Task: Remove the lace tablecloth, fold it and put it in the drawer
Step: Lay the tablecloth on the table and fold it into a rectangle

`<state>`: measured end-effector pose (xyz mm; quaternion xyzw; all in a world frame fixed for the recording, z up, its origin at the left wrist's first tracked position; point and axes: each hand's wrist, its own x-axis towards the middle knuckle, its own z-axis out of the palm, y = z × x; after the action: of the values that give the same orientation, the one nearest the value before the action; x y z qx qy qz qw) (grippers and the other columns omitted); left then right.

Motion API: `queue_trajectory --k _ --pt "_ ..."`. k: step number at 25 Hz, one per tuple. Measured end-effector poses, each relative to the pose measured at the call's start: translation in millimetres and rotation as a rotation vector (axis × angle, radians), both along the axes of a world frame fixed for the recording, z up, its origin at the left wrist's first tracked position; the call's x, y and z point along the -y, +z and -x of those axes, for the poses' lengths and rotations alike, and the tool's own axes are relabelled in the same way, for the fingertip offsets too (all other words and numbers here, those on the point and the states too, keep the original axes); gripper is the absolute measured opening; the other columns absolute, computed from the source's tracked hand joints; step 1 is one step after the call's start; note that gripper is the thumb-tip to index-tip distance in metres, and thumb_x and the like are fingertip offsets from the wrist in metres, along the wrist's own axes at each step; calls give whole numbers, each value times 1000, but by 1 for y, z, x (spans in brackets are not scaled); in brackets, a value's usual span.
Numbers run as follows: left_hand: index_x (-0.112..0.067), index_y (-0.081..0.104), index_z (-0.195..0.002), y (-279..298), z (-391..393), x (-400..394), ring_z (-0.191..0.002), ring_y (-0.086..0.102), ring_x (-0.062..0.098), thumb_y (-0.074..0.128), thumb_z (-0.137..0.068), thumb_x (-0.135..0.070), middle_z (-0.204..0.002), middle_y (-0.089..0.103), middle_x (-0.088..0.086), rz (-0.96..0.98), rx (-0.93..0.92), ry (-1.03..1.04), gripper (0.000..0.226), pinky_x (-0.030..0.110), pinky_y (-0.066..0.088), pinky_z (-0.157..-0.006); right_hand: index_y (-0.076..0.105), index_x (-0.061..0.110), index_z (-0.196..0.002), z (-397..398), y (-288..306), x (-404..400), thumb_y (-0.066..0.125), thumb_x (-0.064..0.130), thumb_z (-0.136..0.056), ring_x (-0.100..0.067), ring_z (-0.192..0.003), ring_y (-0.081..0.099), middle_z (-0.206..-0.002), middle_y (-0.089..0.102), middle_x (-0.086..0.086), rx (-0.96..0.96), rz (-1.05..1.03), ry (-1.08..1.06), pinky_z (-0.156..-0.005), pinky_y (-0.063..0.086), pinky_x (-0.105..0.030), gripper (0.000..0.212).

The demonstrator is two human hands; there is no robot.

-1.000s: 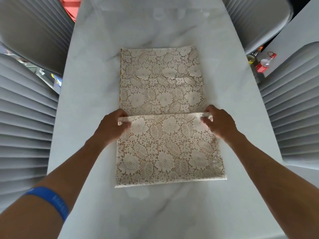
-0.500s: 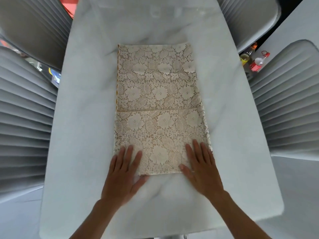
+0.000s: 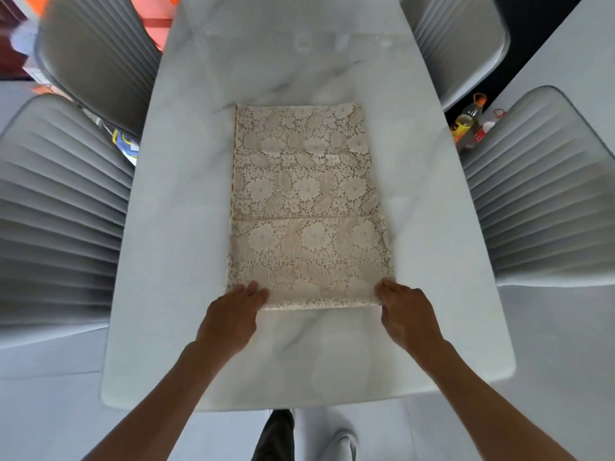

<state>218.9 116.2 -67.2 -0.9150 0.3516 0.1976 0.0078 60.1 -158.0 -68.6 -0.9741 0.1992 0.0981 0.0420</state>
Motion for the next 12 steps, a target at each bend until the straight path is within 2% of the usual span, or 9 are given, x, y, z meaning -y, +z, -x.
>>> queue_trajectory --k 2,4,6,8,10,12 --pt "-41 52 -132 21 14 -17 -116 61 20 43 -100 -25 -131 62 -8 -60 -137 -39 37 33 47 -90 68 19 -91 18 24 -2 52 13 -86 -30 -90 67 -95 74 -6 -218 -97 -6 -71 41 -32 17" --pt "-35 63 -116 48 18 -35 -98 64 20 44 -100 -38 -102 67 -12 -57 -297 -71 25 29 45 -77 57 21 -68 30 46 7 51 24 -84 -23 -77 60 -73 67 -1 -269 -341 -30 -65 31 -31 17" --pt "-28 67 -88 72 0 -45 -77 60 11 54 -93 -49 -74 58 -16 59 -437 14 25 24 38 -62 52 16 -59 26 72 22 57 28 -75 -13 -59 46 -54 49 3 -74 -667 -163 -58 30 -31 20" --pt "-25 60 -65 93 -36 -44 -55 47 2 62 -80 -59 -56 48 -16 277 -532 168 37 19 31 -51 57 13 -58 5 91 40 68 16 -75 -8 -56 41 -54 46 7 193 -937 -312 -55 30 -29 20" --pt "-14 61 -62 103 -82 -32 -47 36 5 68 -71 -60 -49 41 -9 457 -535 307 48 19 25 -45 66 12 -63 -35 103 54 74 7 -75 -6 -57 47 -58 53 5 364 -1068 -431 -55 36 -22 15" --pt "-4 67 -71 97 -126 -14 -54 40 10 79 -73 -48 -56 47 1 578 -511 450 45 25 28 -52 68 12 -67 -83 100 65 75 15 -74 -8 -59 49 -63 56 2 452 -1120 -503 -56 39 -17 9"
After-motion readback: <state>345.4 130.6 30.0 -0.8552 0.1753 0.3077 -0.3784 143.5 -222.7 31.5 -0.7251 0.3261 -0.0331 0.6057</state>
